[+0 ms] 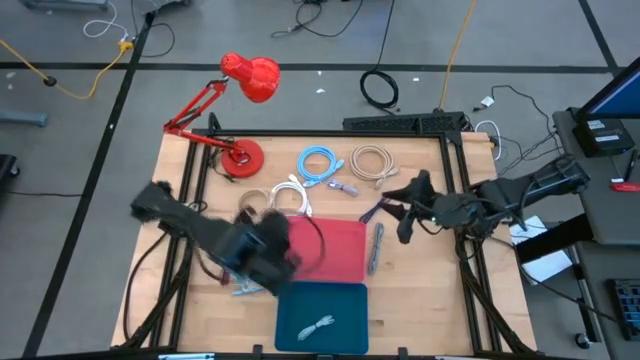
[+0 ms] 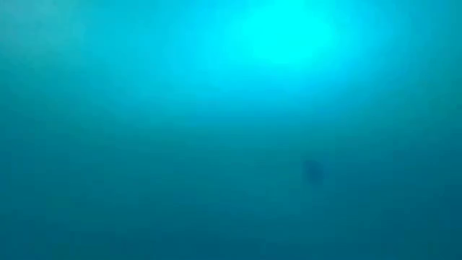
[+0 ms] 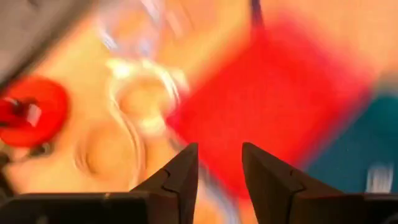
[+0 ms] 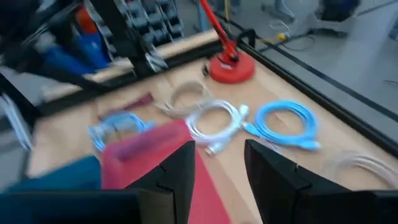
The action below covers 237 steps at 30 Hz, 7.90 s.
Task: Pick & Place USB Port
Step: Put the white and black charger cable into the blue bin, then put the bottom light brown HDMI cable into the red bin
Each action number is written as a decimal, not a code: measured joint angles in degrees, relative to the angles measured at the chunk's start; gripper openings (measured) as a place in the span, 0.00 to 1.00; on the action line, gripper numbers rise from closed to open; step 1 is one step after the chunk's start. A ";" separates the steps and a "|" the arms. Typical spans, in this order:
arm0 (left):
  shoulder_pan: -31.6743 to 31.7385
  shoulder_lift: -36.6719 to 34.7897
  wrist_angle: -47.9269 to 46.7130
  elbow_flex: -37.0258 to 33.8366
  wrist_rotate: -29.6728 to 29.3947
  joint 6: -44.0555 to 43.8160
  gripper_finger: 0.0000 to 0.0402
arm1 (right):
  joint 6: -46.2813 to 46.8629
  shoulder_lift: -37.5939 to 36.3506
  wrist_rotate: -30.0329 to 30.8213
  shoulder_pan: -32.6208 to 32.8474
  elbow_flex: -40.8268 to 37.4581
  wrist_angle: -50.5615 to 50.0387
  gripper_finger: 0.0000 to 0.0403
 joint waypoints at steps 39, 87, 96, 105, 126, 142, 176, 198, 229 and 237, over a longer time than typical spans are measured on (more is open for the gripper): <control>-6.80 -57.31 44.12 -60.12 -14.08 1.24 0.09 | -30.13 13.87 -40.00 -27.18 -4.42 -11.39 0.32; -7.00 -56.46 43.81 -60.52 -11.87 0.39 0.09 | -65.27 40.44 -34.01 -7.78 -4.49 -8.15 0.32; -9.34 -56.46 43.81 -60.52 -12.44 -0.49 0.09 | -56.31 42.44 -34.29 -7.85 -4.30 -8.47 0.20; -9.38 -56.46 43.81 -60.52 -12.93 -0.49 0.09 | -30.51 37.15 -29.62 -7.38 -4.67 -13.08 0.03; -3.13 -56.27 44.21 -60.52 -11.94 0.95 0.09 | 23.32 11.40 -28.70 -3.34 -4.55 21.57 0.03; -4.98 -39.65 77.58 -60.49 -8.11 4.67 0.09 | 11.74 38.00 -37.24 10.60 18.30 11.06 0.03; -16.18 -30.10 88.80 -60.50 -19.07 -1.78 0.09 | 2.87 48.45 -32.79 6.67 26.83 1.91 0.03; -17.32 -30.12 88.43 -60.50 -18.52 -1.61 0.09 | -4.97 53.36 -32.67 5.03 27.36 3.47 0.30; 8.16 -33.99 19.64 -60.50 28.76 -21.40 0.16 | -3.60 22.21 -6.67 20.70 18.47 18.02 0.14; 9.45 -33.97 19.64 -60.50 27.75 -23.44 0.45 | -2.35 22.23 -6.60 20.68 15.78 18.57 0.14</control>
